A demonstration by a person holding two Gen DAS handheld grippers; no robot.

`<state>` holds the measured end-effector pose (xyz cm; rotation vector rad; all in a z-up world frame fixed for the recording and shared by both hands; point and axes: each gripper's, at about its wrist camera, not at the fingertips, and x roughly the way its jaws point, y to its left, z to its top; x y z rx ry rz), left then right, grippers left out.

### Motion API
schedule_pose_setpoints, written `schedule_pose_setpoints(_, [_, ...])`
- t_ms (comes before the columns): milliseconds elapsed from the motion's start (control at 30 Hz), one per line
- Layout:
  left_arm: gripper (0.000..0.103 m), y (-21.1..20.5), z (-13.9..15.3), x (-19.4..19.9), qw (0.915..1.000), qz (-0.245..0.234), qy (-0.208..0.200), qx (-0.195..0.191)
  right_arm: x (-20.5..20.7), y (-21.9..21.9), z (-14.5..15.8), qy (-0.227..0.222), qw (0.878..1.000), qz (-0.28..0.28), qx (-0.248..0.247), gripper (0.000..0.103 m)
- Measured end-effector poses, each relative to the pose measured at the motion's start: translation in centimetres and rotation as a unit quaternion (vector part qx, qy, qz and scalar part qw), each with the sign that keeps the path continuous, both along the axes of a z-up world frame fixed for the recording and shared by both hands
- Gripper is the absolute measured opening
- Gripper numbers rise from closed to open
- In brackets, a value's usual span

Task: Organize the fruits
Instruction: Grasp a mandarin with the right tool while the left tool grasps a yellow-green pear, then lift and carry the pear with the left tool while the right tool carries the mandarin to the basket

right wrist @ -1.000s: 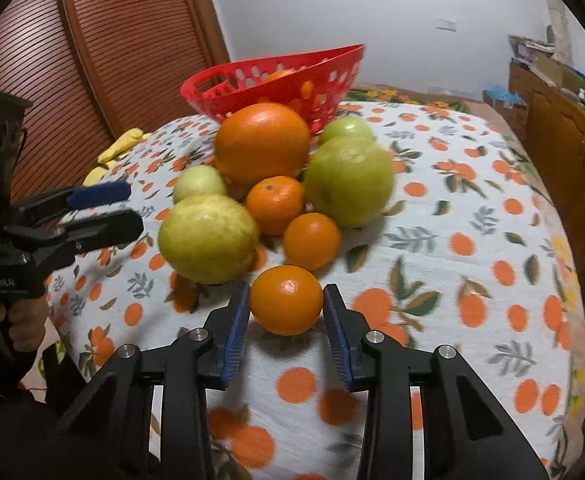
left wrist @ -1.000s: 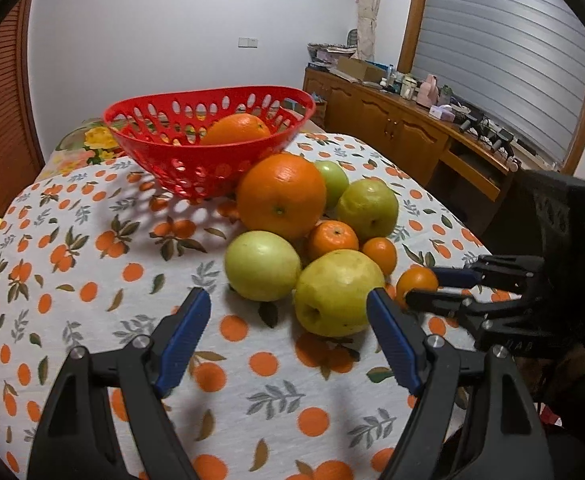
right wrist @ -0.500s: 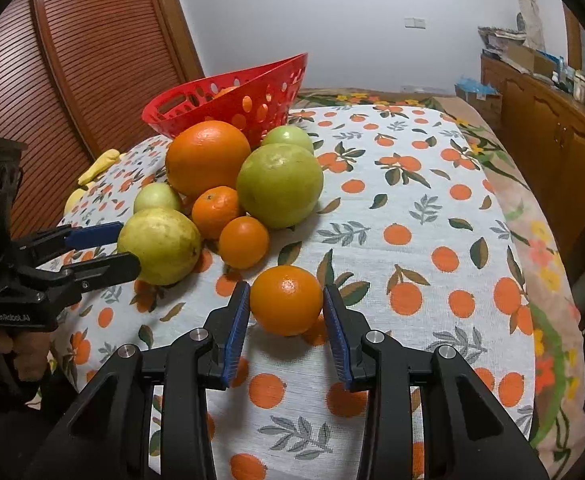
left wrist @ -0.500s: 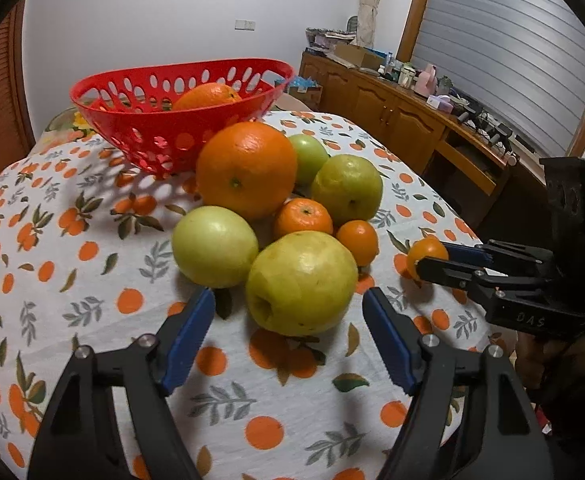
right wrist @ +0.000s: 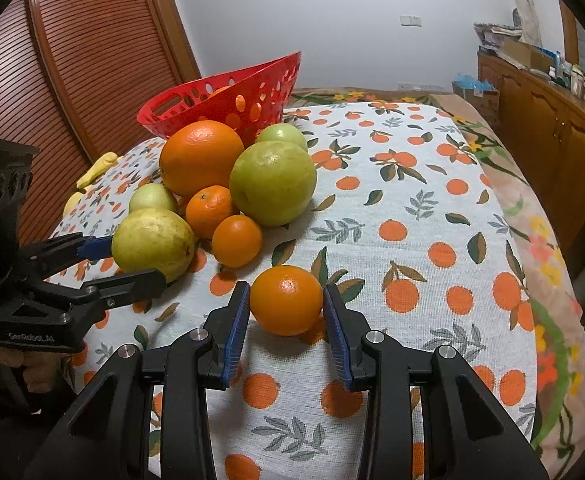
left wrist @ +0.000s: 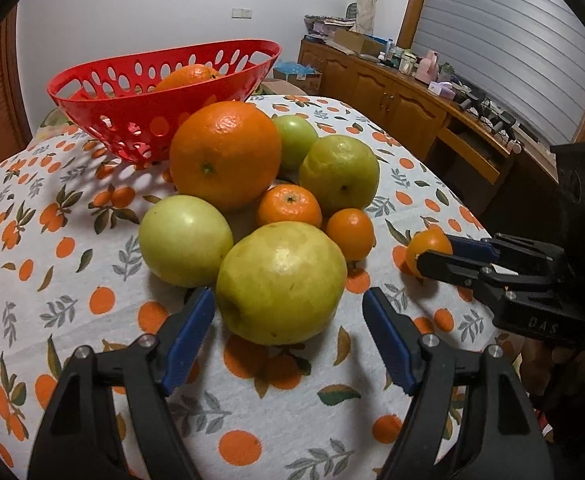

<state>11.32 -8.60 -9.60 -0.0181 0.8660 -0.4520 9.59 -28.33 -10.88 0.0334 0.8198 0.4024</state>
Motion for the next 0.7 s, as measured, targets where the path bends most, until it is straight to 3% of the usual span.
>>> schedule_pose_setpoints(167, [0.072,-0.1,-0.2,0.3,1.0,0.007,0.001,0.001,-0.1,0.1,-0.1,0.002,1.0,0.0,0.002,0.037])
schedule_pose_setpoints(200, [0.063,-0.1,-0.2,0.3,1.0,0.009,-0.001,0.004,-0.1,0.1,-0.1,0.002,1.0,0.001,0.002,0.037])
schedule_pose_setpoints(700, [0.062,1.6,1.1,-1.3,0.9997,0.007,-0.018,-0.016,0.0,0.8,0.4,-0.004,1.0,0.009,0.002,0.037])
